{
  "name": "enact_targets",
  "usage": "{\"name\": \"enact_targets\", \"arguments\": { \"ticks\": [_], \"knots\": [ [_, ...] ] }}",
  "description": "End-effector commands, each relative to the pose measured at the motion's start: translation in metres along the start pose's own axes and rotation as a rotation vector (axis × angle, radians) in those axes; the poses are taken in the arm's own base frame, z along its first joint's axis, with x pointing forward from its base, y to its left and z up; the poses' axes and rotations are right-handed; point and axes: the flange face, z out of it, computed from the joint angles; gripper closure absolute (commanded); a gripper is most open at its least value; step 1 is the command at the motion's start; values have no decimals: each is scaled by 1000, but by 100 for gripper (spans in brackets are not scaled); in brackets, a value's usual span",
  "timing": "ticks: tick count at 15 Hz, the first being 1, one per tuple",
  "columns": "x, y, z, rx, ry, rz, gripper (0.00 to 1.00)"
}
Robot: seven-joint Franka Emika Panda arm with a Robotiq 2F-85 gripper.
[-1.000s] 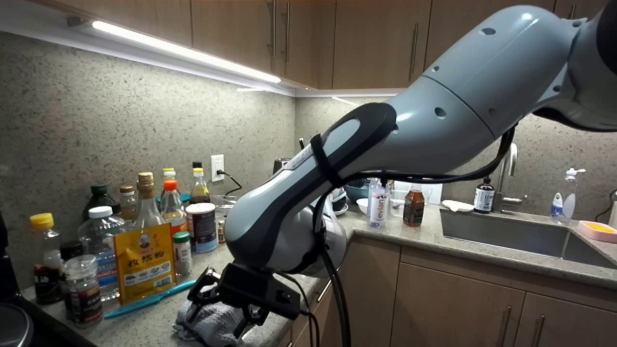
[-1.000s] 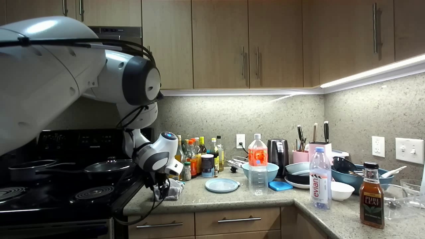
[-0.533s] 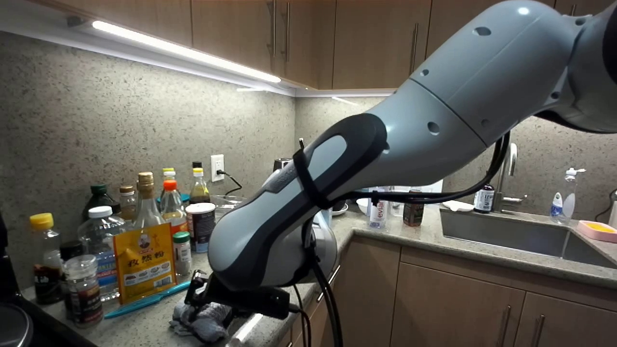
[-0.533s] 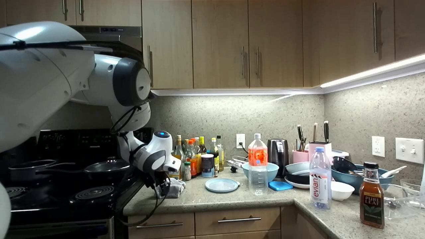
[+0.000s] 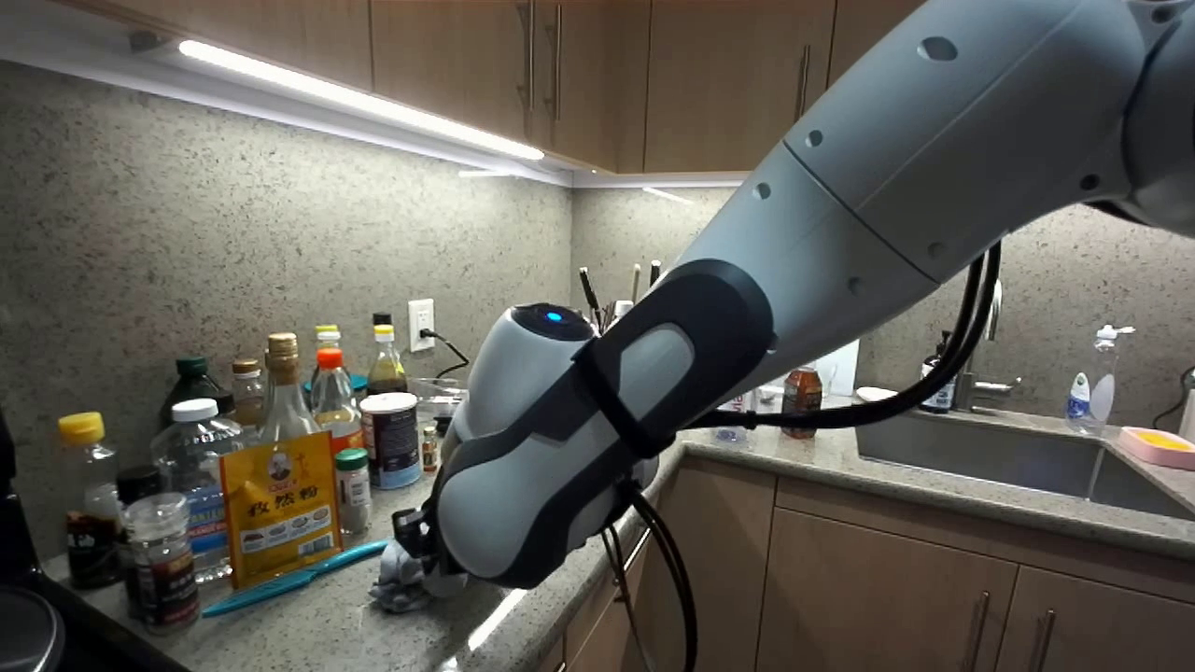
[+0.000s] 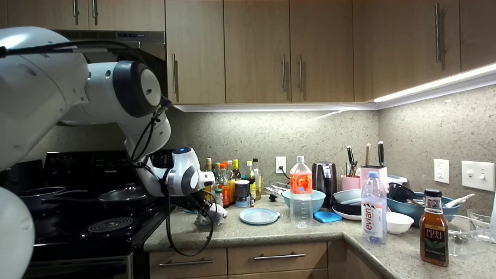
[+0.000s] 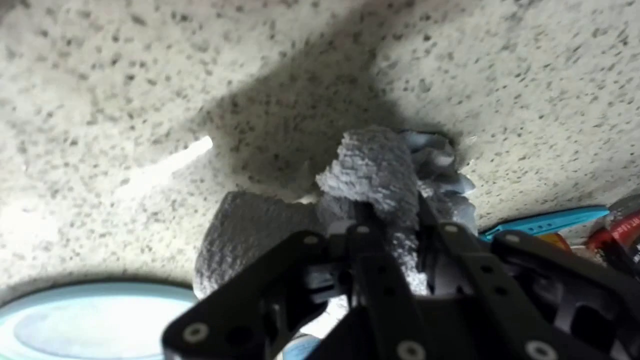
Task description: Pick up the towel then put it back on the counter
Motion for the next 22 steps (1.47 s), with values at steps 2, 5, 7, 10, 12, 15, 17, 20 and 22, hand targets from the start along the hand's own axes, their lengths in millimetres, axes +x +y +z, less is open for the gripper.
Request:
{"name": "enact_targets", "arguments": {
  "ticks": [2,5,7,10,12,15,17,20,22],
  "knots": [
    [22,1,-41,-124,89,-209,97],
    [51,3,-66,-189,220,-331,97],
    [67,1,-91,-233,277,-430,97],
    [90,9,-116,-254,452,-485,97],
    [102,7,-143,-294,554,-531,97],
    [92,-4,-170,-140,665,-550,97],
    [69,-26,-178,-5,657,-540,97],
    [37,-49,-184,149,609,-531,97],
    [31,-45,-177,144,559,-507,97]
  ]
}}
